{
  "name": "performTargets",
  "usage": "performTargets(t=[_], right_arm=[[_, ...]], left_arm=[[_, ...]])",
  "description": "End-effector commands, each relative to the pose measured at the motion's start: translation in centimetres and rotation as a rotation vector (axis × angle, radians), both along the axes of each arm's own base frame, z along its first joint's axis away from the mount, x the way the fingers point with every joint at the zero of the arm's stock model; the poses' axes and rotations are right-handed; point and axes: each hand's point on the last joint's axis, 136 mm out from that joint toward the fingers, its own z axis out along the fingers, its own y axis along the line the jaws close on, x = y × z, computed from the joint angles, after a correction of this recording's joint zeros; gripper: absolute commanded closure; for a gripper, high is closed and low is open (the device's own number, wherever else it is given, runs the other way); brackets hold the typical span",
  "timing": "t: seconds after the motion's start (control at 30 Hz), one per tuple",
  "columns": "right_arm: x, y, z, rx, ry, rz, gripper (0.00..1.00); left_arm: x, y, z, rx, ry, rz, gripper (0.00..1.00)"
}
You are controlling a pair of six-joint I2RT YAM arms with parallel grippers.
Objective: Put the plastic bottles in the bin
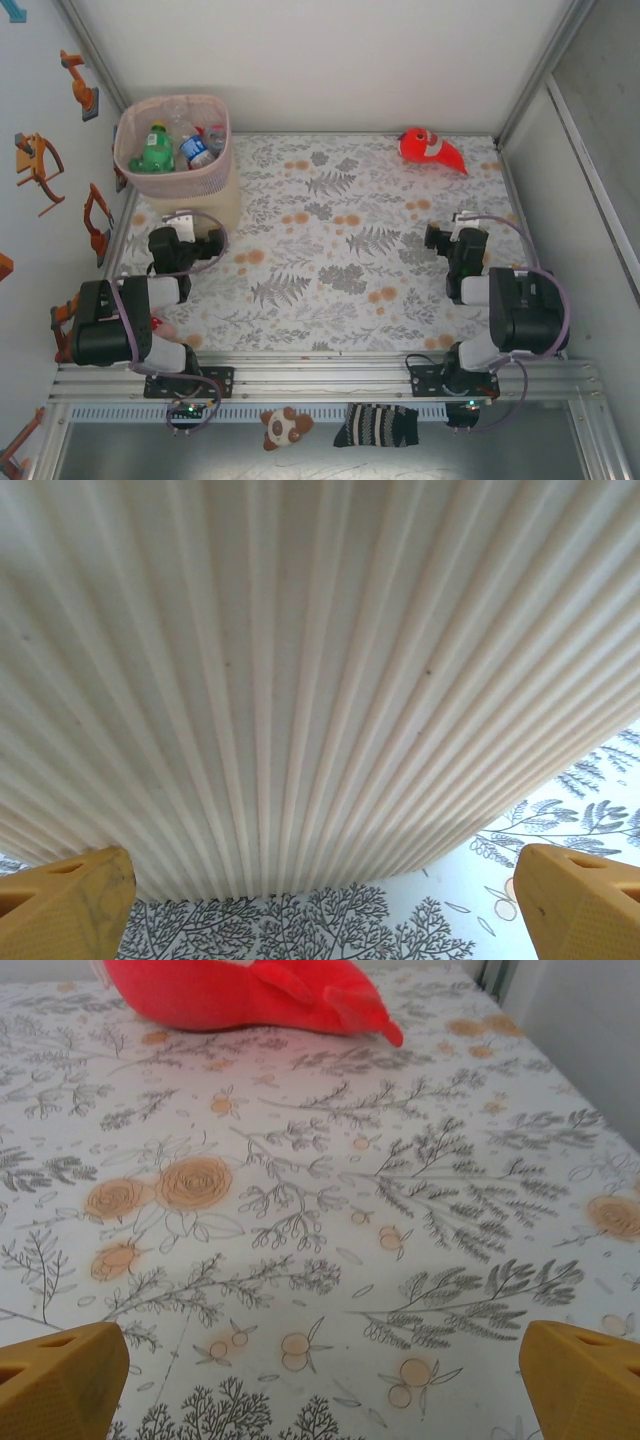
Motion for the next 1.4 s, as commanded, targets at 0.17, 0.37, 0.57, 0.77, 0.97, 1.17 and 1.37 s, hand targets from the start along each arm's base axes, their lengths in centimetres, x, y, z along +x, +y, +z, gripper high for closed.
performTargets(t=[0.17, 0.37, 0.57, 0.77, 0.97, 1.17, 1.37], right_arm=[[1.2, 0.8, 1.8, 0.022, -0.074, 0.049, 0.01], [1.6, 0.3, 1.6, 0.025, -0.041, 0.023, 0.01], [1.7, 0.4, 1.6, 0.025, -0.041, 0.023, 0.01], [1.7, 0.4, 1.5, 0.025, -0.036, 0.025, 0.01], [1.7, 0.4, 1.5, 0.024, -0.037, 0.024, 0.01], [1.7, 0.3, 1.5, 0.025, -0.035, 0.023, 0.01], [1.7, 0.4, 1.5, 0.023, -0.036, 0.026, 0.01]], left_arm=[[1.4, -0.6, 2.1, -0.039, -0.07, -0.07, 0.03], [1.2, -0.5, 2.2, -0.048, -0.084, -0.07, 0.03], [0.4, 0.1, 1.8, -0.047, -0.114, -0.039, 0.03], [1.7, -0.5, 0.9, -0.027, -0.077, -0.059, 0.03], [1.7, -0.7, 0.7, 0.014, -0.06, -0.044, 0.03], [1.7, -0.9, 0.8, 0.019, -0.067, -0.042, 0.03], [1.6, -0.8, 0.7, 0.019, -0.064, -0.039, 0.03]])
